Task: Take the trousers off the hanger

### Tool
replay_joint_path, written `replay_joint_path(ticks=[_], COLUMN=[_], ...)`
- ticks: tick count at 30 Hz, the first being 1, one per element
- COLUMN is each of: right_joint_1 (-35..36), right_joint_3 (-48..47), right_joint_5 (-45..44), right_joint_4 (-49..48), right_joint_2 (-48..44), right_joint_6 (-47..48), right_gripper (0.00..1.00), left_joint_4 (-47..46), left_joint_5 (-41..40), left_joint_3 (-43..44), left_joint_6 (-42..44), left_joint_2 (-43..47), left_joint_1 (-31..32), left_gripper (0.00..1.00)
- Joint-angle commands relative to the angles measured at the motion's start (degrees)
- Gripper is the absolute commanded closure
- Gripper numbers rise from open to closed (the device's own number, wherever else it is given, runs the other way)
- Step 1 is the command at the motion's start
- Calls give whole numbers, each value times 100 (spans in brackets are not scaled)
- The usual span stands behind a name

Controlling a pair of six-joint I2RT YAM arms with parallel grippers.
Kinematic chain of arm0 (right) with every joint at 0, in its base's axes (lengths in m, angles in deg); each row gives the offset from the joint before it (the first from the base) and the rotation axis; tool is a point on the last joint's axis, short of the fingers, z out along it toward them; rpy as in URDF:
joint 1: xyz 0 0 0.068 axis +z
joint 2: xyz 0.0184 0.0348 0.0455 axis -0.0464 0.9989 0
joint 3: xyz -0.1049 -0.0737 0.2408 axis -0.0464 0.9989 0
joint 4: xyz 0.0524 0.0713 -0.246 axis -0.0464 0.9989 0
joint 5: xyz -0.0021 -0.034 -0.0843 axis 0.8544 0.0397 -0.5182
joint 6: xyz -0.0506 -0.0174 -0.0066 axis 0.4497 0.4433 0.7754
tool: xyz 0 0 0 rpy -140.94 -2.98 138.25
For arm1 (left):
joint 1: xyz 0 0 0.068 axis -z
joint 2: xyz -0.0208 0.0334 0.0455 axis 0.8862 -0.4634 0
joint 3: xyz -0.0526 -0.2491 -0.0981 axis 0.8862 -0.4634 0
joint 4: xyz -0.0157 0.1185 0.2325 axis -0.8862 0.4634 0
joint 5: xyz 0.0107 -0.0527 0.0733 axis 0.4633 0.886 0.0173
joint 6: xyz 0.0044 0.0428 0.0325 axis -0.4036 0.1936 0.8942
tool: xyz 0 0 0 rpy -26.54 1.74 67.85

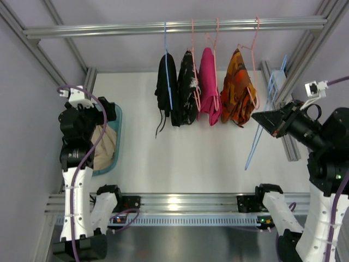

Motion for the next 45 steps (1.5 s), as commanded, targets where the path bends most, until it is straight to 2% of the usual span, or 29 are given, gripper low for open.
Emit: replay_joint_path(ticks=[1, 10, 14, 15, 24, 28, 30, 31, 32, 34, 35, 37, 38, 42, 43, 44, 45], right_joint_1=[-99, -247, -897, -1142, -1558, -1628, -1690, -1699, -1716, -1743, -1751, -1778, -1786, -1822, -1822, -1830, -1839], right_joint_3=[-145, -1261, -1684, -1746, -1711, -1588, -1439, -1369, -1212, -1061, -930, -815, -754, -805, -849, -928, -964], right_joint_5=[273, 816, 2044, 2144, 2768, 3005, 3015, 3032, 3032, 2980, 2971, 2875, 2848, 2777, 2760, 2751, 2760], right_joint_4=[382, 1270, 1771, 1798, 1271, 1148, 1104, 1043, 999, 832, 797, 700, 682, 480, 428, 427, 418], right_joint_2=[305, 1456, 2106, 2169, 2565, 2565, 2495, 2460, 2390, 2302, 2232, 2170, 2143, 2126, 2134, 2126, 2134], right_joint_6=[-62, 430, 615, 632, 193, 114, 53, 18, -105, -193, -246, -281, -299, -475, -492, -519, -519], right_gripper=[100, 100, 100, 100, 100, 100, 100, 100, 100, 100, 100, 100, 100, 100, 100, 100, 100], left_joint_4=[-191, -191, -183, -191, -191, -498, -613, -613, -631, -692, -701, -684, -684, -692, -692, -692, -692], left_joint_5=[46, 81, 89, 107, 827, 2562, 3180, 3505, 4170, 4456, 4379, 4055, 3688, 3255, 3027, 2825, 2475], left_joint_3=[62, -61, -52, -52, 141, 378, 754, 948, 1141, 1678, 1836, 2258, 2381, 3181, 3261, 3375, 3428], left_joint_6=[141, 317, 414, 440, 599, 380, -119, -305, -698, -1053, -1010, -687, -424, -158, -62, 209, 351], left_joint_2=[165, 323, 411, 437, 683, 798, 597, 456, 98, -238, -361, -661, -766, -1670, -1968, -2084, -2190], left_joint_1=[-14, -14, -14, -23, -23, -23, -14, -14, -14, 47, 334, 853, 1613, 3217, 3481, 4093, 4404], left_gripper=[2, 2, 2, 2, 2, 4, 7, 14, 17, 25, 28, 28, 28, 31, 32, 34, 36])
